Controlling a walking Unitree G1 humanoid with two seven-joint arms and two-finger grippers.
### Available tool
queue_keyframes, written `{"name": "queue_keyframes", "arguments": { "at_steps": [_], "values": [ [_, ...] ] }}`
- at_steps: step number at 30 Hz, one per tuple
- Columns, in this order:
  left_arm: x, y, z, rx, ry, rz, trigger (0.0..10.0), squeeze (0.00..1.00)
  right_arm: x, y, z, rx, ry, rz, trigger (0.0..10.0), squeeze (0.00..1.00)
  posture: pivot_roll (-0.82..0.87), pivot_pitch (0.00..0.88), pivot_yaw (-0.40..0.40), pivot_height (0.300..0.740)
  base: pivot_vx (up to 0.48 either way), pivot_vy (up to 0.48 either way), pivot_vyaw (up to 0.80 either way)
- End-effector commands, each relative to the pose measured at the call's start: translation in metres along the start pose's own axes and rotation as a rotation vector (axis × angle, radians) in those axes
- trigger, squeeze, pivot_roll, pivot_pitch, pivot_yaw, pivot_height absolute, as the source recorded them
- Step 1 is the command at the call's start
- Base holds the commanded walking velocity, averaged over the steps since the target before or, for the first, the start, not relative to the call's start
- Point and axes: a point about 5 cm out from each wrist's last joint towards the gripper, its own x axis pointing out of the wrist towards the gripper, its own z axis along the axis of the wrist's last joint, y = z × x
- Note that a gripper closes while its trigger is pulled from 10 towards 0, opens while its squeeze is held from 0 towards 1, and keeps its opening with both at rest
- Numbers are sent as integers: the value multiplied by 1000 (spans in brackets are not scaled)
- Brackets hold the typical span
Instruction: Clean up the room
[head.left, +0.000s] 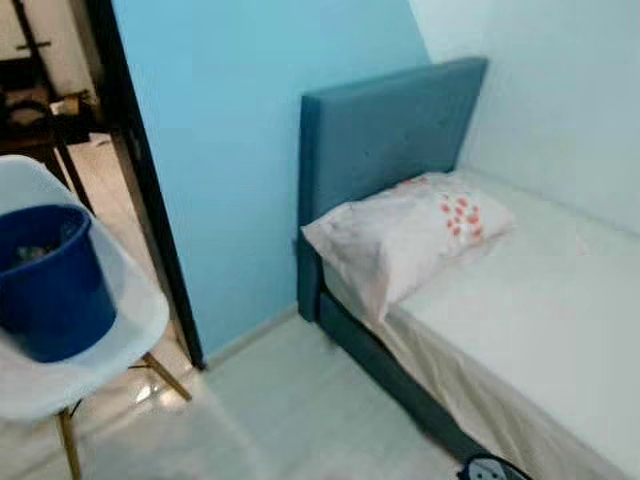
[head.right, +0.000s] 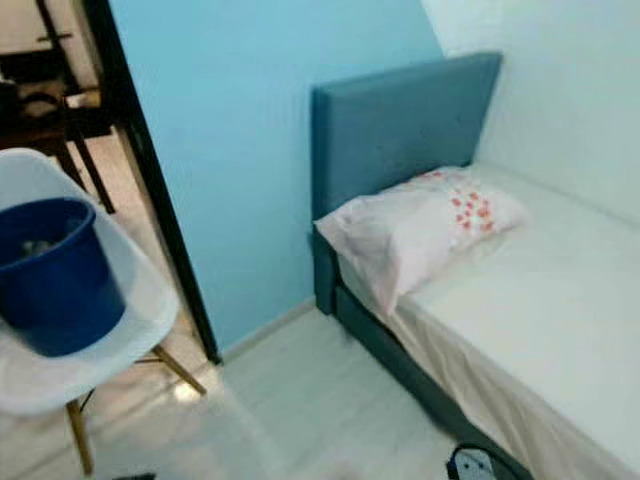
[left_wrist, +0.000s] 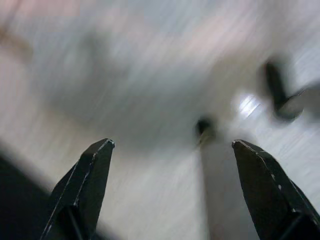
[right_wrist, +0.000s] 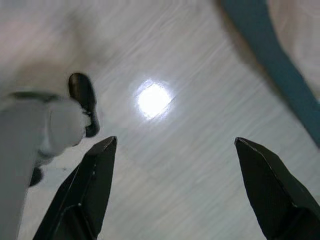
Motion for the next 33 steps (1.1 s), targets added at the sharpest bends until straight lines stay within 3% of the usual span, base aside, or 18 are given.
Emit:
{"name": "queue_keyframes", "arguments": {
  "at_steps": [1,5,6,9,12,14,15,16,19,25,30,33],
  "values": [
    [0,-12,1,13,19,-14,10000,0,0,4,5,-23,-15,16,10000,0,50,0,-43,740,0,0,-763],
    [0,-16,6,19,11,-18,10000,0,0,4,5,-27,-16,16,10000,0,50,0,-43,740,0,0,-763],
    [0,-31,23,2,-19,-27,10000,0,0,5,10,-48,-28,27,10000,0,47,0,-50,740,0,0,-763],
    [-1,-46,40,-48,-42,-37,10000,0,1,10,22,-79,-56,45,10000,0,29,0,-38,740,0,0,-763],
    [-2,-51,46,-83,-47,-42,10000,0,1,18,32,-99,-82,66,10000,0,26,0,-28,740,0,0,-763],
    [1,-22,19,-93,-21,-7,10000,0,1,26,35,-112,-95,88,10000,0,32,0,-25,740,0,0,-763],
    [-3,13,-19,-104,19,23,10000,0,1,32,32,-117,-90,102,10000,0,35,0,-26,740,0,0,-763],
    [-3,13,-19,-104,19,23,10000,0,1,32,32,-117,-90,102,10000,0,35,0,-26,740,0,0,-763],
    [-8,35,-44,-120,46,40,10000,0,1,35,24,-120,-71,113,10000,0,56,0,-39,740,0,0,-763],
    [-15,51,-68,-145,98,55,10000,0,1,34,14,-116,-48,116,10000,0,49,0,-38,740,0,0,-763],
    [-17,55,-73,-148,110,53,10000,0,1,31,13,-116,-41,111,10000,0,49,0,-37,740,0,0,-763],
    [-23,69,-85,-152,125,67,10000,0,1,31,12,-117,-36,104,10000,0,47,0,-34,740,0,0,-763]
  ]
}}
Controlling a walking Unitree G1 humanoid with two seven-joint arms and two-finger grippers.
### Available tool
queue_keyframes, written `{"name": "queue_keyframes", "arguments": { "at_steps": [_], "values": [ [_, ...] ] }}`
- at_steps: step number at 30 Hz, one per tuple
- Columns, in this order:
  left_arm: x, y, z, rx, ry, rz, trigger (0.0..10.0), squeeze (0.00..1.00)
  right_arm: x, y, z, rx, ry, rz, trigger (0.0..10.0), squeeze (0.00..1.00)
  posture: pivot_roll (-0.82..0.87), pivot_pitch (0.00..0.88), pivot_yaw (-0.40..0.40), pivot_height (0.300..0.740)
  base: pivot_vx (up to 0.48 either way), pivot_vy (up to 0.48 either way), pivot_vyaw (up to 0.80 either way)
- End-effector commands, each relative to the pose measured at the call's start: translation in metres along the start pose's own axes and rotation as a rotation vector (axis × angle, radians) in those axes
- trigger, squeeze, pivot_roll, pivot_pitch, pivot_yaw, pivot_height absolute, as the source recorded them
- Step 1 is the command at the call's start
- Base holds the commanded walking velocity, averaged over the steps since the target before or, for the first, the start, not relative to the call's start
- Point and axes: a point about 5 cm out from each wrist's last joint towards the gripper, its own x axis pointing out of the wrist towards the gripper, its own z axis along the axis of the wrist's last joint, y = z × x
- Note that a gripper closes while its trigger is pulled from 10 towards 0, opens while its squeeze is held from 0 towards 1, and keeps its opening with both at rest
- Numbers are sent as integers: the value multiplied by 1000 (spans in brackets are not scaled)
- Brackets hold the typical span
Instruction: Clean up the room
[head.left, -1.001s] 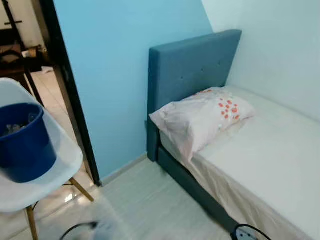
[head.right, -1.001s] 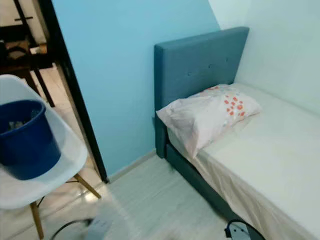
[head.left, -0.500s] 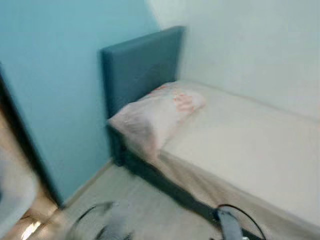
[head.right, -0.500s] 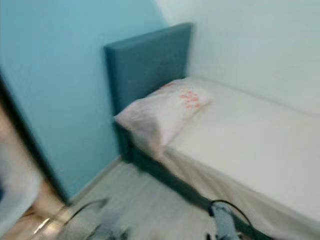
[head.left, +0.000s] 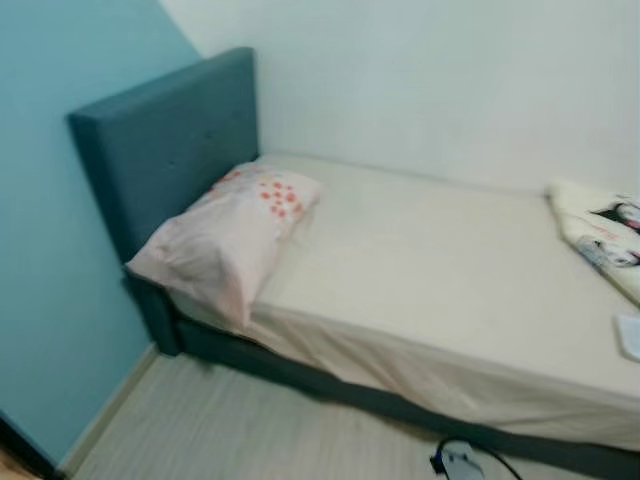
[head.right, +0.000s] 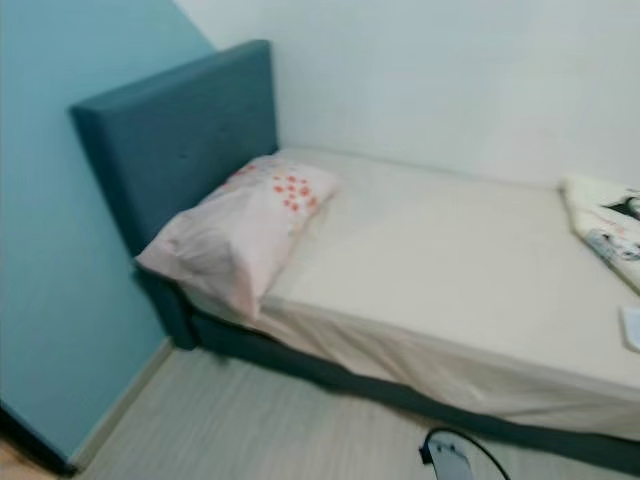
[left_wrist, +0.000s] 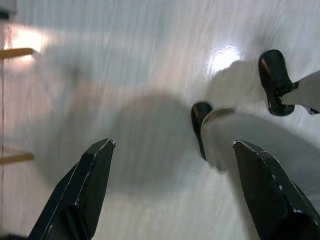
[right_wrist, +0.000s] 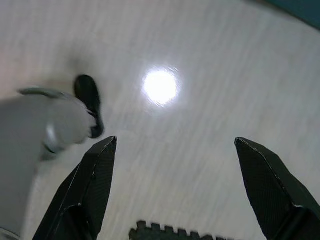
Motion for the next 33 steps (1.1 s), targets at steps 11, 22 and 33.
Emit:
{"name": "queue_keyframes", "arguments": {
  "at_steps": [11,22,33],
  "values": [
    [-4,25,4,-93,-73,70,10000,0,0,2,8,79,-58,5,10000,0,52,0,-40,740,0,0,-763],
    [0,-26,129,-170,-468,-48,10000,0,-4,8,76,143,-287,90,10000,0,53,0,-52,740,0,0,-772],
    [-2,-59,132,-138,-485,-160,10000,0,-5,42,89,133,-341,192,10000,0,53,0,-64,740,0,0,-775]
  ]
}}
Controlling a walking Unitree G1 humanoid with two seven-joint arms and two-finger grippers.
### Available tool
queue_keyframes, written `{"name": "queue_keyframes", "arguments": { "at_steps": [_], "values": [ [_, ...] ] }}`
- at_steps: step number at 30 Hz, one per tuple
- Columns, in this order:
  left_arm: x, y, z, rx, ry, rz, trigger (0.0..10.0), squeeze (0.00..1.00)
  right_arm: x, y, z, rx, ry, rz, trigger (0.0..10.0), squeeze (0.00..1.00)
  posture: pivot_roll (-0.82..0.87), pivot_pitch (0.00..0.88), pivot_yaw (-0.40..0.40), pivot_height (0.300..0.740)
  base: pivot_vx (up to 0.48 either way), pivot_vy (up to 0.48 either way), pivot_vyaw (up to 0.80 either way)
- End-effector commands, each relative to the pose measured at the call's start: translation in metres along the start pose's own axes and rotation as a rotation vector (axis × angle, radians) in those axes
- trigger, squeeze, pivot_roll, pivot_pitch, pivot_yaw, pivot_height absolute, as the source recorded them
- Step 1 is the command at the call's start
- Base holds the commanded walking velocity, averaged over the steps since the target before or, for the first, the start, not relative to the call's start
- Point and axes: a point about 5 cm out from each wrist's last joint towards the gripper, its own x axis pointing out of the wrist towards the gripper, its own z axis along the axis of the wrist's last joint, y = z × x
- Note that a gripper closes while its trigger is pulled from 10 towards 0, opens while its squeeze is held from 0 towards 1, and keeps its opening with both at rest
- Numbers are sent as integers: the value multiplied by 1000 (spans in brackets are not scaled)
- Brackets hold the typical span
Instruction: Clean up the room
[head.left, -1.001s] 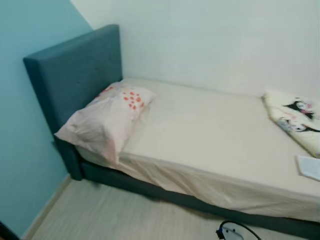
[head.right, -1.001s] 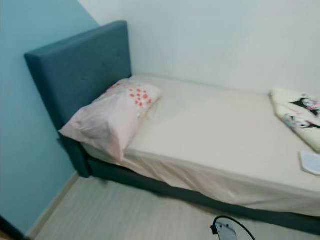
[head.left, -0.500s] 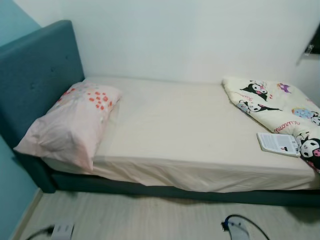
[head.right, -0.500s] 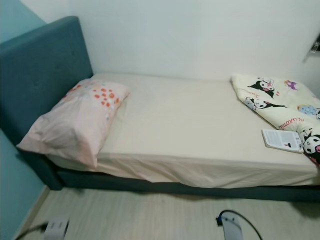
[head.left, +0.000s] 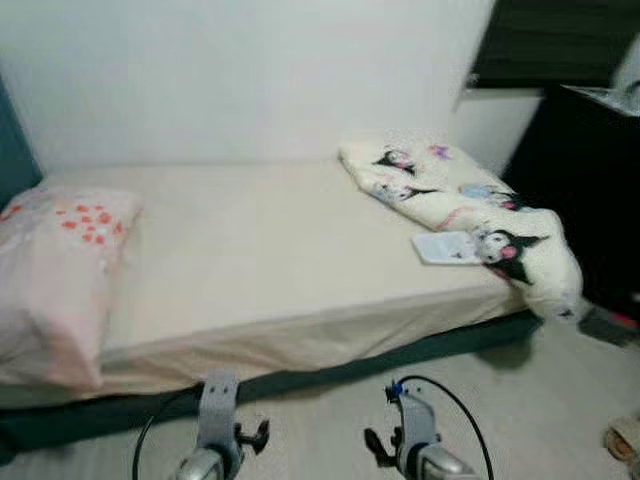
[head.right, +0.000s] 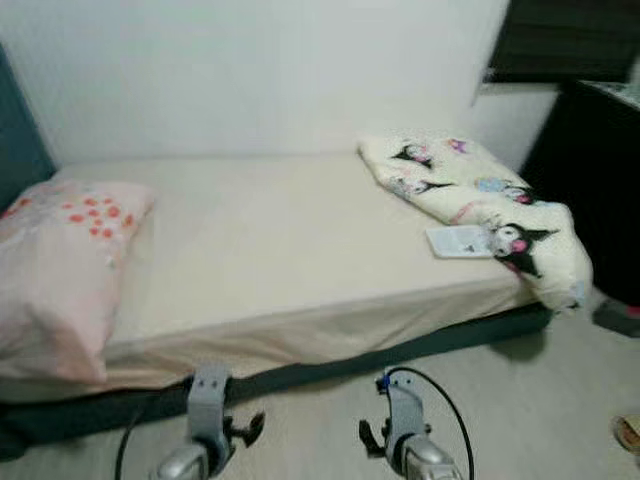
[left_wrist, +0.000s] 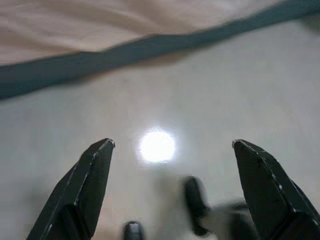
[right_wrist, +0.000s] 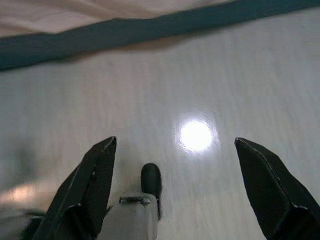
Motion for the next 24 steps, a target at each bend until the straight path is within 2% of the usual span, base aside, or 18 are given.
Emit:
{"name": "queue_keyframes", "arguments": {
  "at_steps": [1,4,7,18,20,24],
  "values": [
    [2,-3,6,48,-12,-15,10000,0,-1,-3,-1,14,-11,-8,10000,0,57,0,-64,740,0,0,-775],
    [3,-4,6,67,-9,-19,10000,0,-1,-2,-1,18,-13,-8,10000,0,57,0,-63,740,0,0,-775],
    [3,-4,2,90,29,-6,10000,0,-1,-1,2,-8,-26,2,10000,0,51,0,-57,740,0,0,0],
    [3,-5,-1,137,70,13,10000,0,-1,1,-1,-14,-12,38,10000,0,51,0,-53,740,0,-471,0],
    [3,-5,0,150,72,11,10000,0,-1,3,0,-37,-12,56,10000,0,53,0,-51,740,0,-480,800],
    [3,-5,-1,153,79,8,10000,0,-1,5,-1,-27,-13,66,10000,0,52,0,-47,740,0,-480,800]
  ]
}}
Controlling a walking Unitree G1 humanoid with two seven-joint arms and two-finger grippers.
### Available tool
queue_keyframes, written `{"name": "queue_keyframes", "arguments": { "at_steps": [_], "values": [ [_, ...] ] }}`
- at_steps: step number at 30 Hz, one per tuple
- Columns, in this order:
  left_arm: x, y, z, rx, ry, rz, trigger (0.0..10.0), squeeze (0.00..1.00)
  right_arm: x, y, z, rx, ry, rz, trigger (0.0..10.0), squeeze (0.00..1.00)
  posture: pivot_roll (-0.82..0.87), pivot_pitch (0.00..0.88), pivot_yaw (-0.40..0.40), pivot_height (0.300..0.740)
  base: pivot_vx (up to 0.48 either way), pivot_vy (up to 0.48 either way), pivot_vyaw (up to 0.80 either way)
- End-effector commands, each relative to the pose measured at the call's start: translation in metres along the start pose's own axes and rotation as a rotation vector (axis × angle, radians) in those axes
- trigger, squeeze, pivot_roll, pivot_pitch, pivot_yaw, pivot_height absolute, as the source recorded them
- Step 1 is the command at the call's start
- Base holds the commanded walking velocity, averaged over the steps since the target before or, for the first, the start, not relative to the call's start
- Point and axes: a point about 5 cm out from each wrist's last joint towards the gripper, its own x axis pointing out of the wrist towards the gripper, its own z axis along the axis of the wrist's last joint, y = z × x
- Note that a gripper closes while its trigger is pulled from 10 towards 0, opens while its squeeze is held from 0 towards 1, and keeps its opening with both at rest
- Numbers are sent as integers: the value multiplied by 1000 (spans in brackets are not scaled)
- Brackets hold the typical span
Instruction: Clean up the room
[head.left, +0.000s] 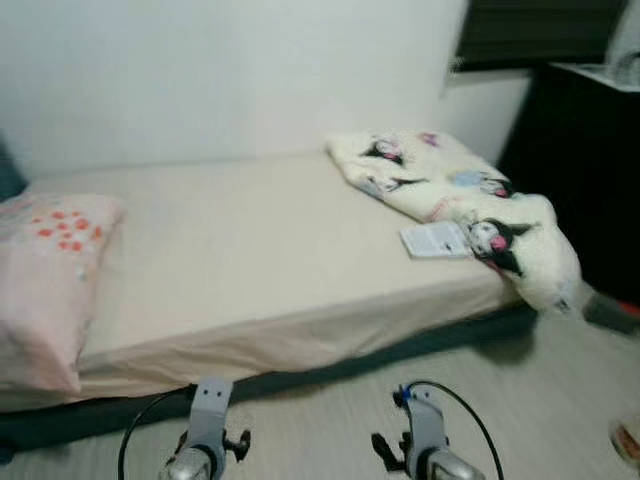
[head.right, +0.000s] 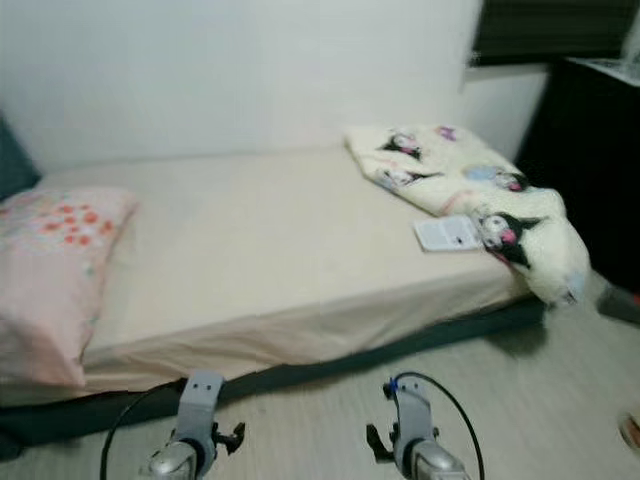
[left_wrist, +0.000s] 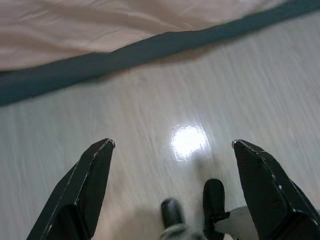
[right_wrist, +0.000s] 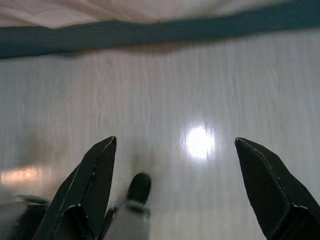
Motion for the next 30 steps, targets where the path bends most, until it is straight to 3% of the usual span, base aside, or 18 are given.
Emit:
{"name": "queue_keyframes", "arguments": {
  "at_steps": [1,9,30],
  "values": [
    [-2,2,-8,13,38,0,10000,0,1,6,0,10,-1,21,10000,0,52,0,-46,740,0,-480,800],
    [-1,1,-7,12,43,2,10000,0,1,6,-2,34,-4,7,10000,0,47,0,-43,740,0,-480,709],
    [-1,1,-6,-6,49,1,10000,0,-1,-1,-5,46,7,-15,10000,0,45,0,-50,740,0,-480,0]
  ]
}}
